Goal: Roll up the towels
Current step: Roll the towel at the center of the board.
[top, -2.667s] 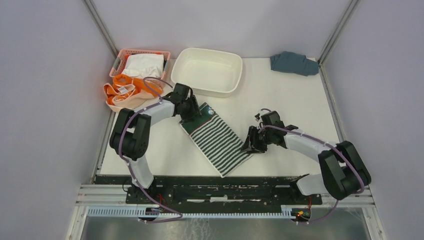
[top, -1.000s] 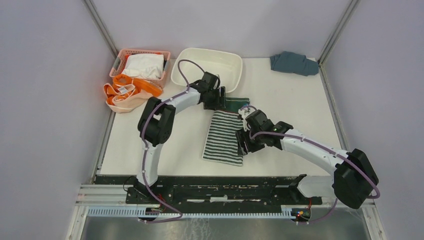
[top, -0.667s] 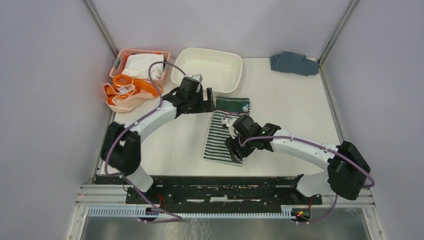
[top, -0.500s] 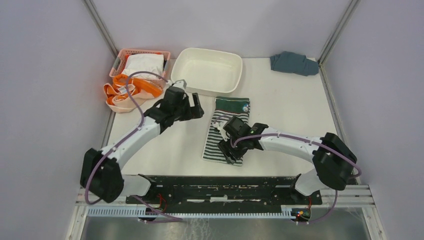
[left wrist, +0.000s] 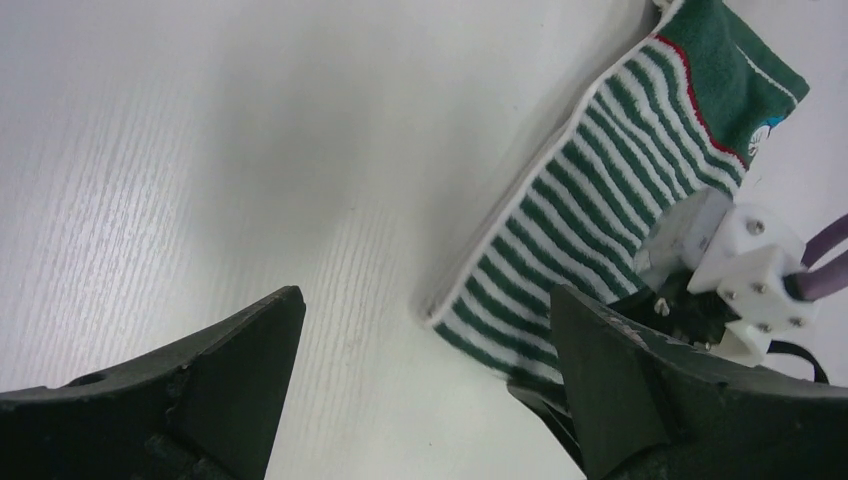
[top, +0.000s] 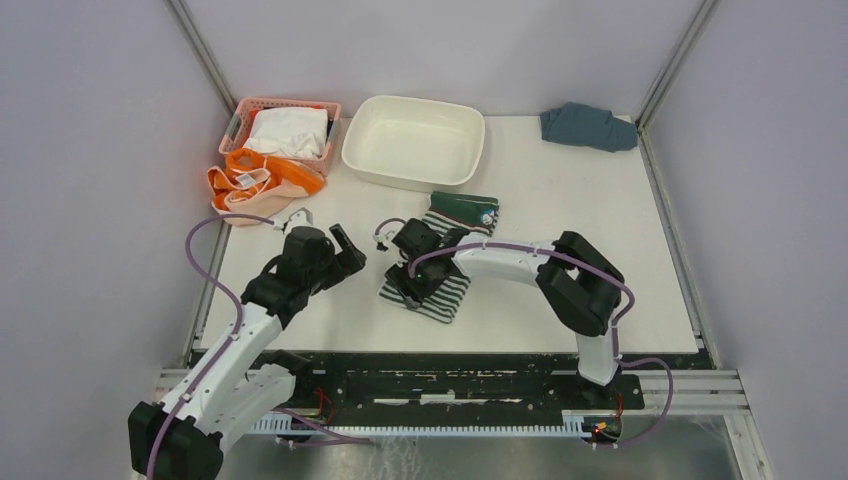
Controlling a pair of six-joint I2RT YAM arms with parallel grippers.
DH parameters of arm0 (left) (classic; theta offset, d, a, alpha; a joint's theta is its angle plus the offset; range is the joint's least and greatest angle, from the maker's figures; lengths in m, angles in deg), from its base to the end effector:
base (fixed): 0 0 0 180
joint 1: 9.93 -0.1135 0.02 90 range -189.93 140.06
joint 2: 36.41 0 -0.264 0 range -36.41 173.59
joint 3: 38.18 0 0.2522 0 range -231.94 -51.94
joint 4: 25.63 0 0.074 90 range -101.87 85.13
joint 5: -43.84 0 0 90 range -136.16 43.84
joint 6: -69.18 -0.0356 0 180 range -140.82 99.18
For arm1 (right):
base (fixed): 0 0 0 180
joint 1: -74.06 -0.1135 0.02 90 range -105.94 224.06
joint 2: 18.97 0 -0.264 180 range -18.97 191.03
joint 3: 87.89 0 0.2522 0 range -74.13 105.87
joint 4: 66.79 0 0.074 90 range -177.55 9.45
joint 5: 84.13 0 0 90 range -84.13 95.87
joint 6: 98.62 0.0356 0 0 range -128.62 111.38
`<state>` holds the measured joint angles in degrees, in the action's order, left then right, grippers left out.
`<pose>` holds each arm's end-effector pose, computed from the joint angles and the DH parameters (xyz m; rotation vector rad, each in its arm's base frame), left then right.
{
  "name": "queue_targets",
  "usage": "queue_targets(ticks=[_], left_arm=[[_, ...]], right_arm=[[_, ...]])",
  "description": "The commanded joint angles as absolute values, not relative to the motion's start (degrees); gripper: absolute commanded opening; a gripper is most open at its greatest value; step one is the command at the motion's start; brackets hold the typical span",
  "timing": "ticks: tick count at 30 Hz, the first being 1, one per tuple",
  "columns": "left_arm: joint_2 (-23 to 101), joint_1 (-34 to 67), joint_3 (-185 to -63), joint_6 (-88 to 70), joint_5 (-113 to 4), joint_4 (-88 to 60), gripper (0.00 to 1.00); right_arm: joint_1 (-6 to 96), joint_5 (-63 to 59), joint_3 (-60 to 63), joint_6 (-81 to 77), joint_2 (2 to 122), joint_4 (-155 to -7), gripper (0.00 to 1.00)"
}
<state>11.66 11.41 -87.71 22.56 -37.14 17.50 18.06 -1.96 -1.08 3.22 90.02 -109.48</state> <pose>0.1671 -0.0593 0.2438 -0.5239 2.2607 -0.4024 0.2117 0.3226 0.1690 -1.0955 2.5866 0.5089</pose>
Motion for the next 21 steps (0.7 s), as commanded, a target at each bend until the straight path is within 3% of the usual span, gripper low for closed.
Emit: queue_targets(ticks=[1, 12, 21], left_arm=[[10.26, 10.81, -87.14, 28.3, -36.84, 18.32, 0.99], [13.76, 10.72, -86.31, 33.89, -41.8, 18.05, 0.99], [21.46, 10.72, -83.14, 38.33, -46.34, 11.92, 0.9]], right_arm=[[17.75, -1.42, 8.33, 2.05, 93.58, -107.48, 0.63], [15.96, 2.91, -3.84, -0.88, 78.86, -109.75, 0.64], [12.43, 6.19, -7.58, -0.09, 80.43, -105.74, 0.59]])
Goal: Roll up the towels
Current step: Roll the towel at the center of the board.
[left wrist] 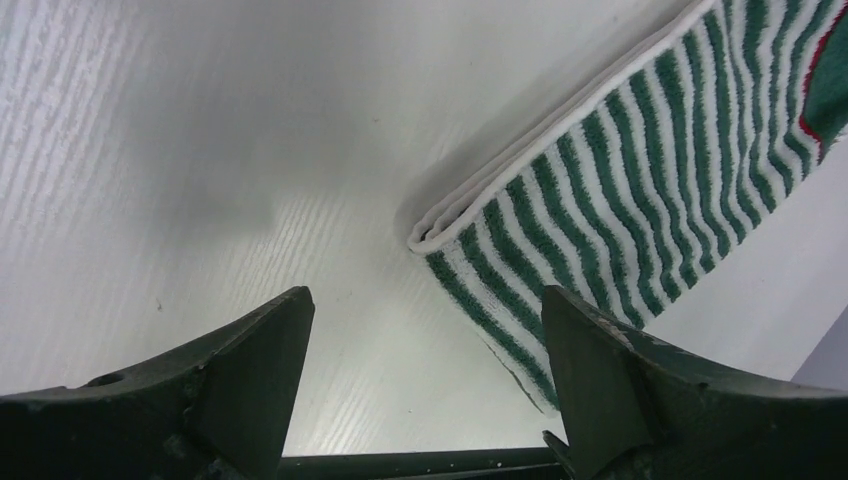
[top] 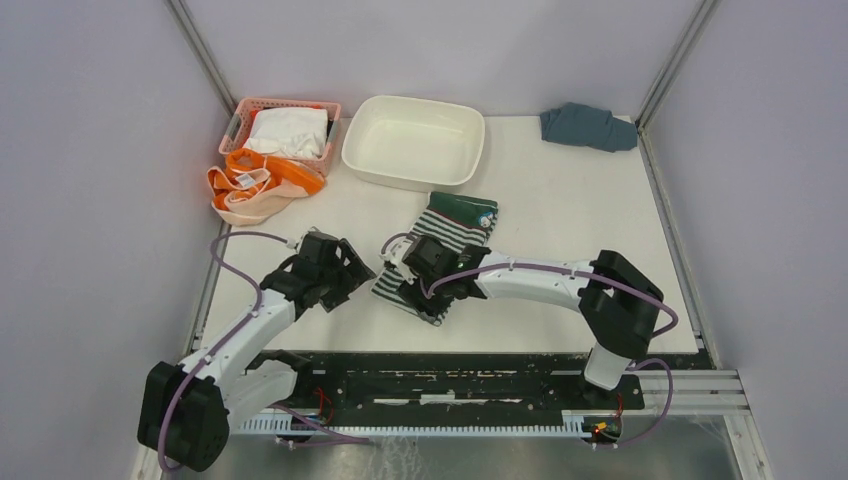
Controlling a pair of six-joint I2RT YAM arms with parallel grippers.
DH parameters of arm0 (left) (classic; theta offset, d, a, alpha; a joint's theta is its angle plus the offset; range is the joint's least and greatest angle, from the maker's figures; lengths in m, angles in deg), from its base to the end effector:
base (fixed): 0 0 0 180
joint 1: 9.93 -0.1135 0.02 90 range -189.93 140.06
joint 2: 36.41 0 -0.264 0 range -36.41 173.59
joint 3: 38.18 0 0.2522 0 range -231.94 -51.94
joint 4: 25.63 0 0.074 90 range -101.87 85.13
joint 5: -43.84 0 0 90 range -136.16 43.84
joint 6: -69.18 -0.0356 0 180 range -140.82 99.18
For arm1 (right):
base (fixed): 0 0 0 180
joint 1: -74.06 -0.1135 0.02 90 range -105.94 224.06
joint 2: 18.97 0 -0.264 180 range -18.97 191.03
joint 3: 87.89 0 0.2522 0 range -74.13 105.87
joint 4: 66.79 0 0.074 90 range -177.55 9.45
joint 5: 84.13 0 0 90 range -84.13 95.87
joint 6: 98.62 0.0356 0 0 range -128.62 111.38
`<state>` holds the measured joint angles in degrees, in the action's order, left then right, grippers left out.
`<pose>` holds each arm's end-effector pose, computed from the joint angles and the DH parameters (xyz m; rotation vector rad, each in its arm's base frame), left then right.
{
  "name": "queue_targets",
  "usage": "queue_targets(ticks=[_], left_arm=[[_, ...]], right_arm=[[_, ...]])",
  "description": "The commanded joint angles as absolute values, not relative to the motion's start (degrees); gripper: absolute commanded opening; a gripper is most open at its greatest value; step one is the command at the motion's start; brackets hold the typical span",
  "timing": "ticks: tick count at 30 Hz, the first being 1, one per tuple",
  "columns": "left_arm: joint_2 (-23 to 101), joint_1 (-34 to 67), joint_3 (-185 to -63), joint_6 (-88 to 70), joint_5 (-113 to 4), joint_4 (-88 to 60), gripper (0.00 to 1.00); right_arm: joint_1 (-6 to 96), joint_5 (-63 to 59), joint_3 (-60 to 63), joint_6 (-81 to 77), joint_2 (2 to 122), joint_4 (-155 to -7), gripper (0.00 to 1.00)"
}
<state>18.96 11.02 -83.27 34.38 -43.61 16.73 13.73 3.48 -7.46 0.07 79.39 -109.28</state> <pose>0.1730 -0.0645 0.1986 -0.7718 2.4396 -0.4887 0.1732 0.3070 0.2018 -1.1910 2.4274 0.4509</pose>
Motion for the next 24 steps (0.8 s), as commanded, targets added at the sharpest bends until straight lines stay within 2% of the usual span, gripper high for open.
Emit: queue_targets(ticks=[1, 5, 14, 16, 22, 24], left_arm=[[22.29, 10.73, -83.02, 38.37, -46.8, 11.38, 0.89], [25.21, 10.8, -82.46, 38.99, -48.61, 9.01, 0.83], [29.33, 11.13, -80.44, 40.89, -50.68, 5.86, 0.79], [29.98, 11.35, -79.44, 41.76, -51.17, 4.54, 0.79], [31.36, 12.97, -79.35, 43.27, -51.01, 3.52, 0.78], [31.23, 13.58, -79.34, 44.06, -50.47, 3.51, 0.78]], right_arm=[[12.08, 6.53, -7.47, -0.04, 81.0, -105.54, 0.59], [10.76, 8.91, -7.48, -0.07, 83.5, -105.26, 0.57], [7.87, 14.39, -11.81, 1.4, 85.77, -105.08, 0.53], [7.84, 14.87, -12.18, 1.9, 86.2, -105.1, 0.48], [7.96, 12.22, -12.54, 3.09, 84.52, -103.43, 0.23], [8.33, 10.01, -13.15, 4.32, 83.21, -101.77, 0.18]])
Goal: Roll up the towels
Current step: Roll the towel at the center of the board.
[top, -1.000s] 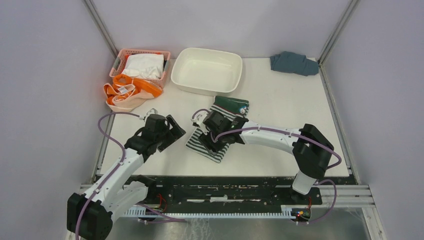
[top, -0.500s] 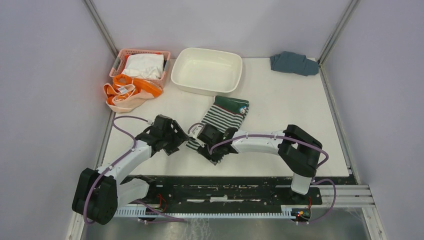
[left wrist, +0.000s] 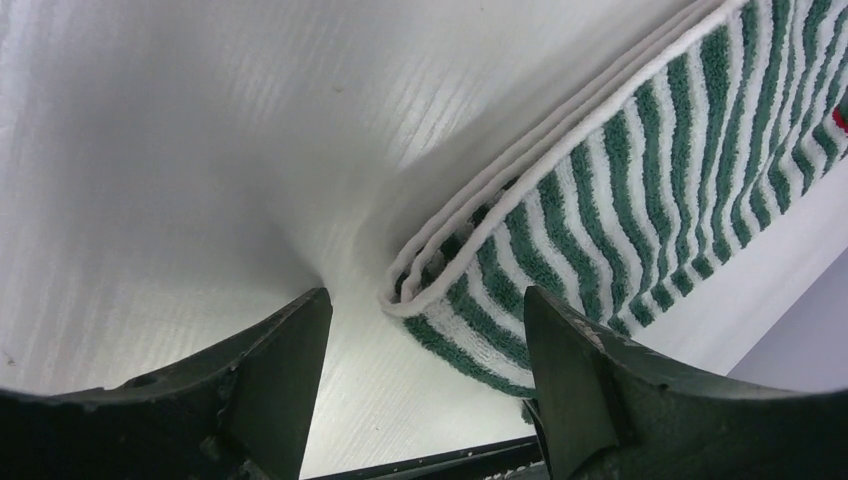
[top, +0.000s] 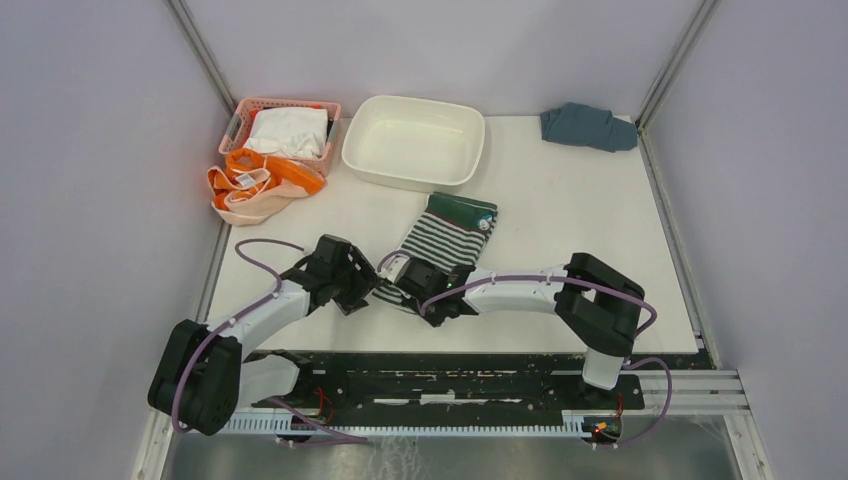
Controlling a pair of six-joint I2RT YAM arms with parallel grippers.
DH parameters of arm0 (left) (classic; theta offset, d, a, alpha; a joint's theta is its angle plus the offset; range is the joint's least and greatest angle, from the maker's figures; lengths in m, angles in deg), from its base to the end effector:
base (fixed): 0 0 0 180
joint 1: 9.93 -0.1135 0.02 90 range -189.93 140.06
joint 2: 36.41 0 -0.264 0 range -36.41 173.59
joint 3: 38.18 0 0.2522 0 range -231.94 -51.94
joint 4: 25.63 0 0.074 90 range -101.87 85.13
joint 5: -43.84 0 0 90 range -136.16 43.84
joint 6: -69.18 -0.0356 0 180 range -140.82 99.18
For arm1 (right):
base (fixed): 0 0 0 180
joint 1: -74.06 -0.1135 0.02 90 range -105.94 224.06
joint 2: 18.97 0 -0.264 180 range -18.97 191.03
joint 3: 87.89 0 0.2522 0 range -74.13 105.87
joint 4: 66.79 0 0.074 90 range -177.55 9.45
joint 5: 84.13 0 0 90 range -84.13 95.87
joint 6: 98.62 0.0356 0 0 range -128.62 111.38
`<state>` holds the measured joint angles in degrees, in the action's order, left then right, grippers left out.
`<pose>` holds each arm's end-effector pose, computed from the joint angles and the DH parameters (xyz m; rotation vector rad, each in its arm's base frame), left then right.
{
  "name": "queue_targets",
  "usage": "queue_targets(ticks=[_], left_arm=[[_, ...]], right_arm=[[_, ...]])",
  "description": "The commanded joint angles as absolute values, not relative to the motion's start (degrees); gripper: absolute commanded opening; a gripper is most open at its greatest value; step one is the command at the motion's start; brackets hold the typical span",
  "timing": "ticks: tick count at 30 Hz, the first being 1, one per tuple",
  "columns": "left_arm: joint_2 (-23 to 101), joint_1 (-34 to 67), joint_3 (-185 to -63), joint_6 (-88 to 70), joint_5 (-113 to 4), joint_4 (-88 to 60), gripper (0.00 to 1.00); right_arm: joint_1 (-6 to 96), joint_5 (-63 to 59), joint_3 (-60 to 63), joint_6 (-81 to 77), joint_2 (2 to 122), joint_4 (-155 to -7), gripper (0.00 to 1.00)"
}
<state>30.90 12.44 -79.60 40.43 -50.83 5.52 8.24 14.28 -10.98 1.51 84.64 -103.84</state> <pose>0.1881 -0.0806 0.1551 -0.8678 2.5567 -0.6145 0.1505 0.3224 0.1588 -1.2124 2.3936 0.2294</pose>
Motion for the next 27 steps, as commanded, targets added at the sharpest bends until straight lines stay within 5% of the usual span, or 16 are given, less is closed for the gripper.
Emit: queue_targets(ticks=[1, 8, 17, 22, 27], left_arm=[[31.14, 13.88, -79.24, 44.51, -50.14, 3.55, 0.78], [31.0, 16.06, -78.49, 47.13, -48.61, 3.27, 0.72], [33.22, 16.93, -78.94, 47.58, -46.22, 2.56, 0.44], [34.01, 16.91, -80.63, 46.77, -46.18, 3.13, 0.19], [33.37, 16.91, -81.27, 46.75, -46.43, 4.62, 0.1]], right_arm=[[8.54, 9.26, -13.54, 5.01, 82.63, -100.84, 0.16], [10.22, 5.64, -15.89, 8.21, 80.58, -97.45, 0.15], [10.64, 4.35, -18.82, 9.39, 78.3, -94.69, 0.18], [9.93, 6.67, -19.85, 7.19, 76.29, -93.91, 0.34], [8.18, 9.81, -18.71, 3.92, 74.55, -93.13, 0.5]])
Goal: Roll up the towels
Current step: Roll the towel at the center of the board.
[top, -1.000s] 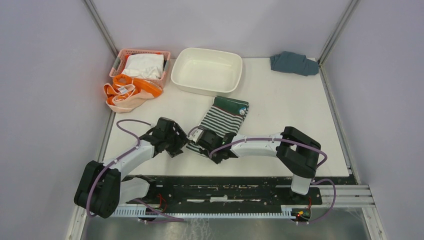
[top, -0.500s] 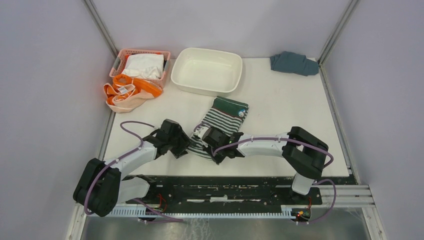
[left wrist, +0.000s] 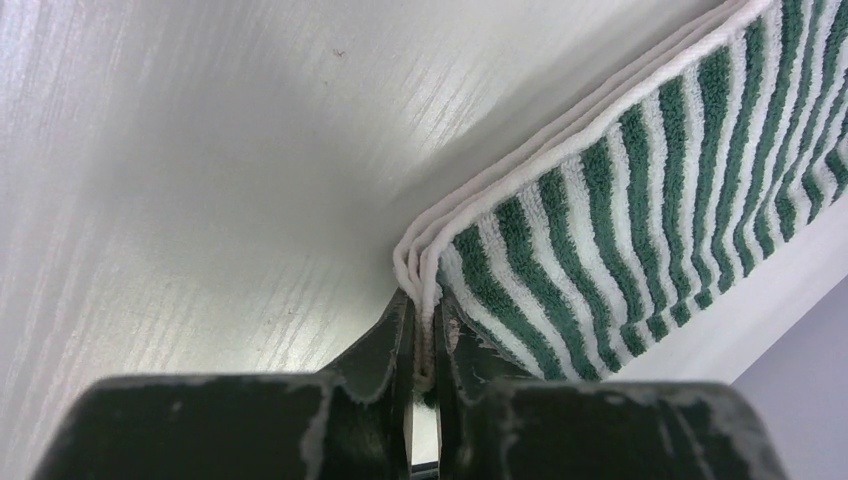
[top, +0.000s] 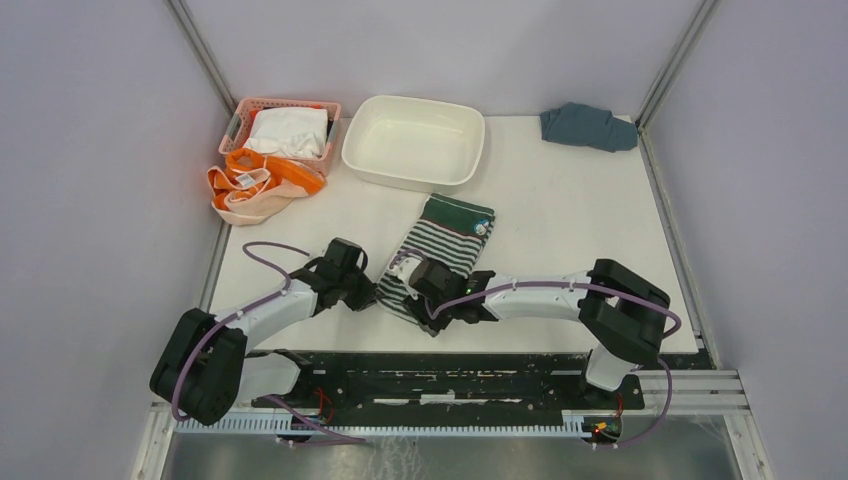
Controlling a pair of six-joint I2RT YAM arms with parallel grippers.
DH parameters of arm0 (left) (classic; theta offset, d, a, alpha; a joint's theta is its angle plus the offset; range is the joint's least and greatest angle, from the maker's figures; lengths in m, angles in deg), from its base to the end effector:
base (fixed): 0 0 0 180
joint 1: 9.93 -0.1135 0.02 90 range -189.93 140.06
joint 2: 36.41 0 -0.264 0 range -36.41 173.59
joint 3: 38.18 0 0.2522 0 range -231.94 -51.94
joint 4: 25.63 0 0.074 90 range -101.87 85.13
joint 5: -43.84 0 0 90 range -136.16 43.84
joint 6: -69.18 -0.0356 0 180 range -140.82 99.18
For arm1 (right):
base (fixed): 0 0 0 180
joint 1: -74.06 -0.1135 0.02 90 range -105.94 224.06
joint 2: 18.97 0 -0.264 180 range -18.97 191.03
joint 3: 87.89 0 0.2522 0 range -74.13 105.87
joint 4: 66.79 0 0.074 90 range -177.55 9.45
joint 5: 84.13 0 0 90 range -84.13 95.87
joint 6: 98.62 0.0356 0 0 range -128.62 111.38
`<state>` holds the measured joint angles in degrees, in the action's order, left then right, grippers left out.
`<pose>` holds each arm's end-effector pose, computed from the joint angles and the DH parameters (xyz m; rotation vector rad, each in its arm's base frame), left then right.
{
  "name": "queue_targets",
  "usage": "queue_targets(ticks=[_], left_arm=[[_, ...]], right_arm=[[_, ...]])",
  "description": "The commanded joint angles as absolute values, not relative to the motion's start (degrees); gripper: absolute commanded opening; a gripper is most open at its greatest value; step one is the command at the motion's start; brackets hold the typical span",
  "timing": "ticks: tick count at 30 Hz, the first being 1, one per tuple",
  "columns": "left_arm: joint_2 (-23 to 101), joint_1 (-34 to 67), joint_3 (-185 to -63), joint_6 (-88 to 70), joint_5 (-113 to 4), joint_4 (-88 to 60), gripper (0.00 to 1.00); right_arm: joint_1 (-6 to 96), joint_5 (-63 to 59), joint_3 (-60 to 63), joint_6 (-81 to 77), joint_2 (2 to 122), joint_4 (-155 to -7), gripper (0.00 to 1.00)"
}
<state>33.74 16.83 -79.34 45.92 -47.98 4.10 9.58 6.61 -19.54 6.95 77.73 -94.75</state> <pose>0.1851 -0.0946 0.1459 -0.9220 2.5701 -0.5865 0.1441 0.3008 0.1647 -1.0877 2.4042 0.5008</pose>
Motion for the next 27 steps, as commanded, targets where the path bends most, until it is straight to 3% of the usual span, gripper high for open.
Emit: queue_targets(ticks=[1, 16, 22, 27], left_arm=[[33.19, 16.93, -81.41, 46.74, -46.3, 4.99, 0.1], [33.39, 16.95, -83.22, 46.94, -46.16, 7.62, 0.08], [34.43, 16.87, -84.31, 46.83, -45.64, 8.63, 0.12], [34.16, 16.8, -86.24, 45.92, -43.48, 10.3, 0.22]], right_arm=[[7.82, 10.42, -18.29, 3.25, 74.7, -93.23, 0.51], [3.23, 20.13, -18.38, -0.83, 81.31, -97.72, 0.51], [3.44, 18.14, -18.48, -0.52, 80.37, -97.86, 0.27], [8.06, 5.97, -18.96, 1.31, 77.64, -96.53, 0.02]])
